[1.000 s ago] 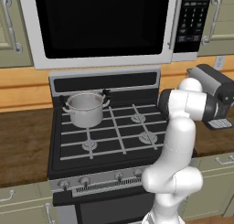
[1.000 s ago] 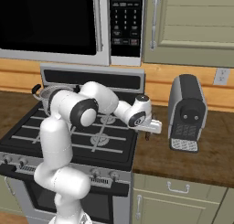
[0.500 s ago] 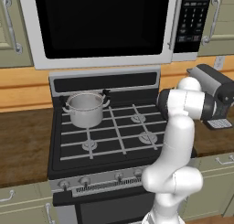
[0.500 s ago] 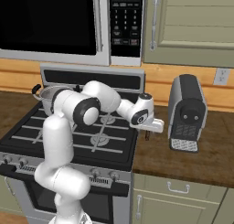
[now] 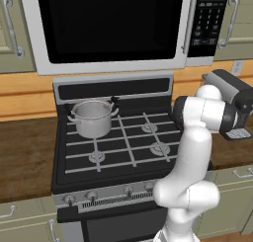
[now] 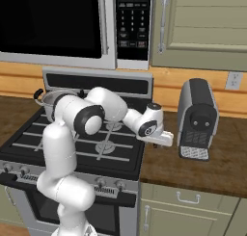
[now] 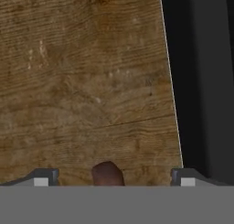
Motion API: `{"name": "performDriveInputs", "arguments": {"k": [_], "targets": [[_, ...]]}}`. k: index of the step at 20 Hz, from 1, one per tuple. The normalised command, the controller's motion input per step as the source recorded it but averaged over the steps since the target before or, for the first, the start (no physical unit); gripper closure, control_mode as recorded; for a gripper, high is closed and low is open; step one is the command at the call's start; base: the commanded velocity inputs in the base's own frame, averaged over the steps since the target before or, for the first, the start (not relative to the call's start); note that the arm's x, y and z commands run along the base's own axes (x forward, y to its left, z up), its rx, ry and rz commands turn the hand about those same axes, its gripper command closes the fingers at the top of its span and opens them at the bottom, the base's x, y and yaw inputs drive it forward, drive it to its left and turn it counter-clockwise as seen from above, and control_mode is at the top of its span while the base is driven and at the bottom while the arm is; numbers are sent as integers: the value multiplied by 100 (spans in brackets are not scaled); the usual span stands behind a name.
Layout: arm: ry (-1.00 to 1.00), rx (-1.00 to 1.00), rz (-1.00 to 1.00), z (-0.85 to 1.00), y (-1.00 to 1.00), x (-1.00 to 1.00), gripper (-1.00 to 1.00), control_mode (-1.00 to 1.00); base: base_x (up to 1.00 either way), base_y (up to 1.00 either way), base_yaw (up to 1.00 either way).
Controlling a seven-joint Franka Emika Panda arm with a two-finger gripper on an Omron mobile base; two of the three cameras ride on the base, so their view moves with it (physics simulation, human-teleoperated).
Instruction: Put the carrot and mushroom in the pot. Retrieve the spatula and lightly stir the vegetables in the pot.
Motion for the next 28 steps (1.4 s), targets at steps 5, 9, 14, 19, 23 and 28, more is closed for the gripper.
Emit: {"name": "performDriveInputs", "arguments": {"k": [5, 9, 14, 19, 23, 28], "targets": [[-5, 0, 13, -21, -7, -13, -100, -100, 0, 0, 0], [-3, 0, 15, -14, -14, 64, -100, -100, 0, 0, 0], [0, 0, 15, -30, -38, 22, -100, -100, 0, 0, 0], [0, 0, 13, -56, -25, -11, -100, -100, 0, 0, 0], [-1, 0, 15, -55, 0, -72, -100, -100, 0, 0, 0], [-8, 0, 15, -28, 0, -95, -100, -100, 0, 0, 0]]}}
